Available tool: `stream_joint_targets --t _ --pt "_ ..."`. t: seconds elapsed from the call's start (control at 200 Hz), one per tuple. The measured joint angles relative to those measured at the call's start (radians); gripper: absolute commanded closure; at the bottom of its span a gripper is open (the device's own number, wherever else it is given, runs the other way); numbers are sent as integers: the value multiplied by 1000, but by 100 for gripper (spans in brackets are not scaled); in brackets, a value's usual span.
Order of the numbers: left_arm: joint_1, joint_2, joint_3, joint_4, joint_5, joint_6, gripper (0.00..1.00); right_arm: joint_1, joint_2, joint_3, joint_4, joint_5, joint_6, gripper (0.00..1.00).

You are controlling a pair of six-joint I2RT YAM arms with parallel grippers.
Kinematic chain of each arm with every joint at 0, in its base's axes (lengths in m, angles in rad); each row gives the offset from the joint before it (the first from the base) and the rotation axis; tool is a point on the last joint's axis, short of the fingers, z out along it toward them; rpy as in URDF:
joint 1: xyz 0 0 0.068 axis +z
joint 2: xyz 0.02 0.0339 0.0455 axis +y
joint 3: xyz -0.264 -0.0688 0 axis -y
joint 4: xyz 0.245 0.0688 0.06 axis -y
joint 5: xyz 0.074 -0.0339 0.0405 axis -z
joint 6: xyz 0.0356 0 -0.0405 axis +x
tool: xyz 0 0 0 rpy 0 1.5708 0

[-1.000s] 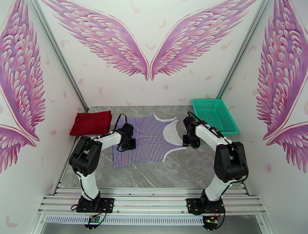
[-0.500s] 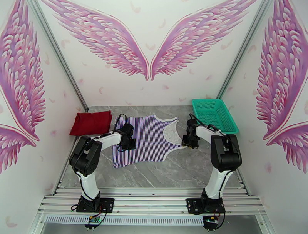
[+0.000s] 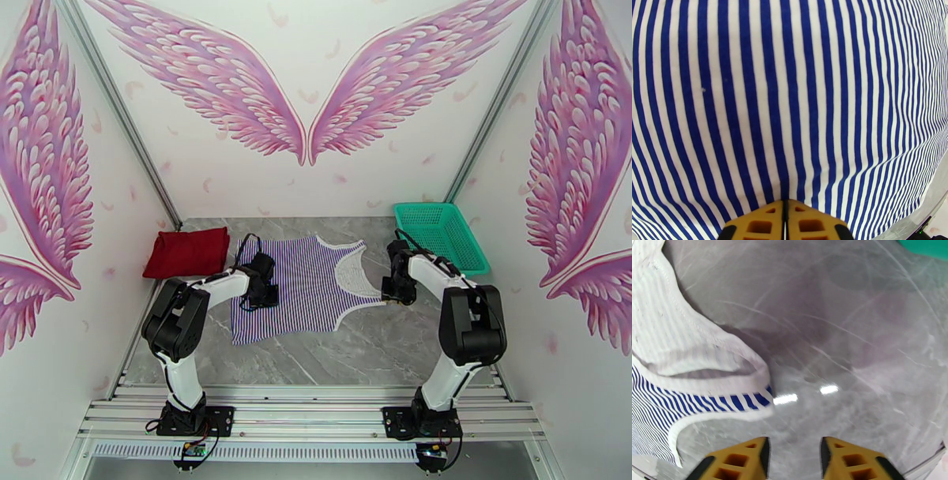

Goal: Fold and stack the mixed laundry pile

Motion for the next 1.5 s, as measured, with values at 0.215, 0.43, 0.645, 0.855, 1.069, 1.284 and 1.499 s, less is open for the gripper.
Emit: stream_joint_targets --t 0.215,0.43,0.645,0.855,1.069,1.284,1.499 --pt "0 -32 34 -105 -1 32 67 58 -96 -2 4 -75 6 47" --pt "4 -177 18 -156 -10 33 66 309 -60 22 97 -183 66 58" --pt "20 -270 -174 -154 -24 10 68 497 76 47 157 -240 92 61" --pt "75 -361 -397 -122 -26 -41 68 566 104 -45 199 -251 114 64" --pt "120 -461 -479 -112 -16 -58 63 586 84 -119 214 -230 141 63" --pt "149 -546 -470 -188 -3 -74 46 594 19 -159 137 -203 172 55" --pt "192 -611 -455 -245 0 -168 45 583 -107 -159 81 -233 248 51"
